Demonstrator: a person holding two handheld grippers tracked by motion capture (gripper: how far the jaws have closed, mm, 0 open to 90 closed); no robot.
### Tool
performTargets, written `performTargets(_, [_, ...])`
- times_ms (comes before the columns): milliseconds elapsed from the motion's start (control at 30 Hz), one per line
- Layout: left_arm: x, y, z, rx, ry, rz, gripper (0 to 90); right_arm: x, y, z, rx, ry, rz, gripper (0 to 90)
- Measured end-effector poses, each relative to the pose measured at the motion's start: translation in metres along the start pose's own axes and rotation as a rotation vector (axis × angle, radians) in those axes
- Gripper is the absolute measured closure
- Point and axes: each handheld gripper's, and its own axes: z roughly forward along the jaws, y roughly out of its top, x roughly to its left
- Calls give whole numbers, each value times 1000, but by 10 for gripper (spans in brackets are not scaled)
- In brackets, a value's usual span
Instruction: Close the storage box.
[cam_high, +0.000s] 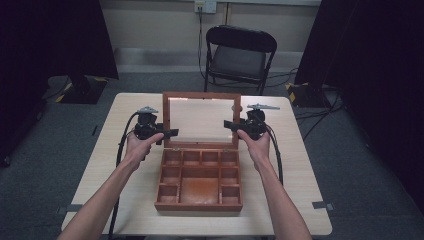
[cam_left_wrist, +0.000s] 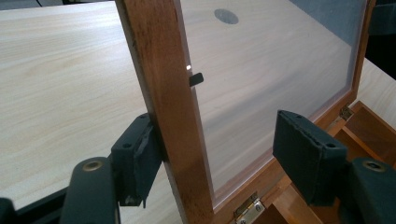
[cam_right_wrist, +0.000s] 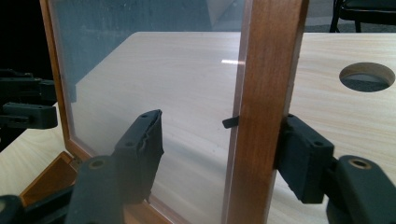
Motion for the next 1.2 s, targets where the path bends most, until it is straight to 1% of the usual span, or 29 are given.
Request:
performTargets(33, [0,0,0,0,0,0,331,0,0,0,0,0,0,371])
performTargets(100, [0,0,-2,-4,-4,-5,338,1,2,-2,-1,-7,-13,409])
performTargets(200, [0,0,-4,-9,-13,-4,346,3,2,-6,-3,-11,-21,459])
performTargets(233, [0,0,-6,-10,-12,5,349,3,2,-7,-5,-12,-24,471])
performTargets(267, [0,1,-6,-17,-14,1,351,3,2,-8,-6,-8,-26,482])
performTargets(367, [-1,4,-8,-22,-18,1,355,4,2,-12,-11,-4,-24,485])
performTargets(433, [-3,5,-10,-20,-14,8,355,6,1,-13,-16,-5,-32,485])
performTargets(467, [-3,5,-11,-21,-20,16,355,6,1,-14,-16,-6,-34,484])
performTargets(500, [-3,4,-12,-24,-20,16,357,7,1,-15,-17,-3,-36,483])
performTargets(533, [-3,4,-13,-30,-30,11,358,8,1,-15,-18,-4,-39,483])
performTargets(567, [-4,3,-14,-38,-36,0,359,8,1,-17,-19,1,-43,483])
performTargets(633, [-5,2,-16,-40,-34,22,369,9,0,-18,-19,5,-45,483])
performTargets(667, [-7,2,-17,-39,-28,37,372,10,-1,-20,-13,5,-47,483])
performTargets(700, [-9,2,-18,-37,-24,41,372,10,-2,-21,-18,11,-48,484])
performTargets(733, [-11,2,-19,-33,-18,55,368,10,-2,-23,-19,15,-46,484])
performTargets(800, [-12,1,-21,-34,-24,58,361,11,-3,-25,-20,22,-47,486])
performTargets(900, [-14,-1,-23,-47,-26,58,355,14,-3,-27,-19,19,-48,480])
performTargets(933, [-15,-1,-24,-48,-23,71,358,16,-4,-29,-18,16,-48,476])
performTargets(967, [-16,-1,-25,-52,-23,67,367,16,-4,-29,-18,16,-48,476])
performTargets(1000, [-16,-1,-26,-47,-19,76,379,18,-4,-31,-13,15,-52,471])
performTargets(1033, [-16,-1,-26,-47,-19,76,394,18,-4,-31,-13,15,-52,471])
performTargets(1100, [-19,-1,-28,-48,-8,85,401,19,-3,-33,-2,26,-37,469])
performTargets(1167, [-20,-1,-29,-49,4,95,410,20,-3,-34,5,31,-45,475])
performTargets(1200, [-21,-1,-30,-53,5,107,422,20,-3,-35,10,31,-50,480])
